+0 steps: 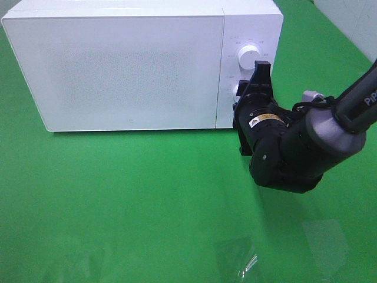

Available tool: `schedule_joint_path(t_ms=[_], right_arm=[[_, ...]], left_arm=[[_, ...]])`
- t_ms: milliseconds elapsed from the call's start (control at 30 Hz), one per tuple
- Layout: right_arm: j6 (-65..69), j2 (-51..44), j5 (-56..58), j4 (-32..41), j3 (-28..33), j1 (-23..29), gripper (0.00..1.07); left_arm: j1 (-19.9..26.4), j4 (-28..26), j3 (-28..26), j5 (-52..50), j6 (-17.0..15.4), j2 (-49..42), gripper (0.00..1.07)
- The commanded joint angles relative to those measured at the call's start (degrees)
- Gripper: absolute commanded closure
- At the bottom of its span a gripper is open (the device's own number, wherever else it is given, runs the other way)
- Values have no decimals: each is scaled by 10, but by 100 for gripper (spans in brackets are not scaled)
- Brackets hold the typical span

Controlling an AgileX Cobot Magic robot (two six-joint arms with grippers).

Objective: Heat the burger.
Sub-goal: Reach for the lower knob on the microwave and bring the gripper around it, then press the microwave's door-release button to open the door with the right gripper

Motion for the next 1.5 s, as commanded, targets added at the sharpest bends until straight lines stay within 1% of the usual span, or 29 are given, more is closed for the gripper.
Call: schedule_joint_path(t_ms=[33, 67, 133, 167, 200, 233, 267, 500, 533, 633, 667, 800, 833, 867, 933, 1033, 1067, 1100, 1133, 1167, 1200, 1233, 1267, 1300, 1400, 1433, 1467, 1500], right_arm=[[-20, -10, -82, -44, -22, -3, 70], [-20, -10, -82, -44, -22, -3, 70], [-34, -11, -82, -30, -22, -3, 60], [-34, -11, -82, -30, -22, -3, 60], [-34, -11, -82, -25, -22, -3, 56], [-34, -11, -82, -25, -22, -3, 56], [-35, -11, -82, -24, -22, -3, 54], [-60, -16, -76, -23, -11, -2, 50], [-79, -27, -63, -25, 1, -2, 47], [-109, -37, -57, -26, 15, -2, 45], [-144, -48, -50, -32, 29, -2, 43], [-194, -66, -29, -53, 49, -2, 43], [-223, -81, -11, -61, 66, -2, 43], [-223, -81, -11, -61, 66, -2, 43], [-292, -114, 32, -65, 101, -2, 43], [-314, -126, 41, -65, 113, -2, 43], [-358, -144, 57, -69, 129, -2, 43], [-358, -144, 57, -69, 129, -2, 43], [-403, -167, 76, -75, 143, -2, 43], [-403, -167, 76, -75, 143, -2, 43], [-462, -189, 101, -79, 154, -2, 43], [-462, -189, 101, -79, 154, -2, 43], [-525, -211, 131, -92, 159, -2, 42], [-594, -234, 171, -112, 159, -4, 39], [-630, -245, 191, -128, 159, -4, 37], [-689, -268, 236, -156, 158, -4, 32], [-689, -268, 236, -156, 158, -4, 32], [-734, -288, 285, -174, 156, -4, 28]], left_arm=[[2, -1, 1, -7, 1, -10, 7], [2, -1, 1, -7, 1, -10, 7], [2, -1, 1, -7, 1, -10, 7], [2, -1, 1, -7, 1, -10, 7], [2, -1, 1, -7, 1, -10, 7], [2, -1, 1, -7, 1, -10, 7], [2, -1, 1, -7, 1, -10, 7], [2, -1, 1, -7, 1, -10, 7], [2, -1, 1, -7, 1, -10, 7], [2, -1, 1, -7, 1, -10, 7], [2, -1, 1, -7, 1, -10, 7], [2, -1, 1, -7, 1, -10, 7], [2, -1, 1, -7, 1, -10, 7], [2, -1, 1, -7, 1, -10, 7], [2, -1, 1, -7, 1, -10, 7], [2, -1, 1, -7, 1, -10, 7], [2, -1, 1, -7, 1, -10, 7], [2, -1, 1, -7, 1, -10, 7], [2, -1, 1, -7, 1, -10, 7], [2, -1, 1, -7, 1, -10, 7], [2, -1, 1, -7, 1, -10, 7], [2, -1, 1, -7, 1, -10, 7], [2, -1, 1, -7, 1, -10, 7], [2, -1, 1, -7, 1, -10, 7], [2, -1, 1, -7, 1, -10, 7], [2, -1, 1, -7, 1, -10, 7], [2, -1, 1, -7, 1, -10, 7], [2, -1, 1, -7, 1, -10, 7]])
